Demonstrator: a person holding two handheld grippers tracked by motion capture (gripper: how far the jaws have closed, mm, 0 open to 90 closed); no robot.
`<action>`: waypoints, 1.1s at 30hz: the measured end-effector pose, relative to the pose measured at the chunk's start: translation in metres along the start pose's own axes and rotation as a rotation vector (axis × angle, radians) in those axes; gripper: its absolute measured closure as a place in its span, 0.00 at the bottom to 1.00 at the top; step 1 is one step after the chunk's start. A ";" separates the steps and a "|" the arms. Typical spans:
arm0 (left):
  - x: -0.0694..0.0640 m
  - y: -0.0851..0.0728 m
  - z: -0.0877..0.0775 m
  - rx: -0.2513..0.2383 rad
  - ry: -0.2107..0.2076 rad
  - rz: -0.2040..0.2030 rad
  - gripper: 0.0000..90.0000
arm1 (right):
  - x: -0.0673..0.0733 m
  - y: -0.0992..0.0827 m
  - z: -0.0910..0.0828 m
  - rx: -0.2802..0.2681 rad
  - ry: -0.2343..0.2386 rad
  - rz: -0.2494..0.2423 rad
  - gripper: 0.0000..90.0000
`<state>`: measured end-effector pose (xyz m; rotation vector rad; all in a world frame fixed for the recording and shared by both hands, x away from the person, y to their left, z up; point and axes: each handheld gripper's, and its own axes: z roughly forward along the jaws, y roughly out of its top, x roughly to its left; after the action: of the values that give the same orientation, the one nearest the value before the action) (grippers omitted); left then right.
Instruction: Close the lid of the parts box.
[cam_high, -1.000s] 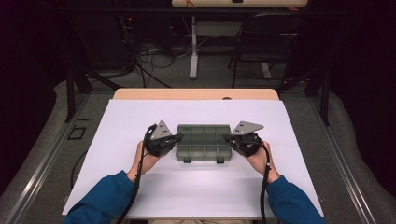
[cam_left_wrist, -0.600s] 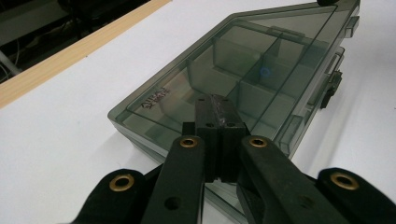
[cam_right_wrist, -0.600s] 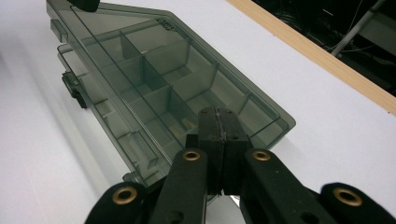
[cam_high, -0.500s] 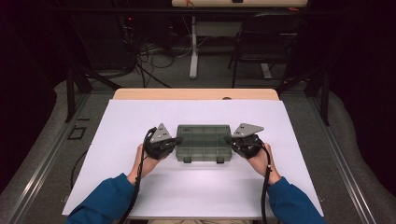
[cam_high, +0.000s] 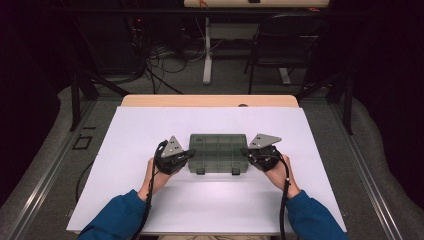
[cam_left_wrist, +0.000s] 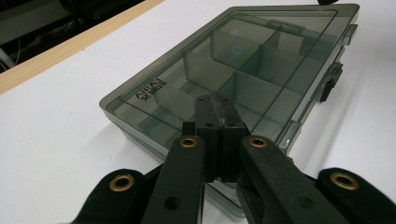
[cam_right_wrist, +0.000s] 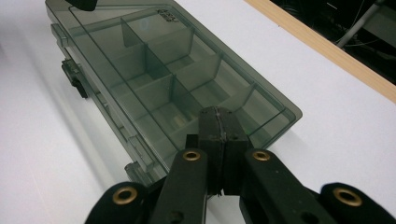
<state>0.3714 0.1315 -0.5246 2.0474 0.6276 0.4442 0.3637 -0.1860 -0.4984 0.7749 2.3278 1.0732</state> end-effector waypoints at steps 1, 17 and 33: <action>0.000 -0.001 0.000 0.002 0.000 0.000 1.00 | 0.000 -0.001 0.000 0.002 0.002 0.000 1.00; -0.001 -0.011 0.007 0.045 -0.015 0.005 1.00 | -0.002 -0.013 0.013 0.063 0.011 0.008 1.00; -0.001 -0.011 0.002 -0.003 0.014 -0.031 0.79 | -0.004 -0.012 0.010 0.023 0.007 0.048 0.79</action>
<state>0.3687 0.1345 -0.5346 2.0303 0.6652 0.4416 0.3691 -0.1896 -0.5138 0.8405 2.3426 1.0729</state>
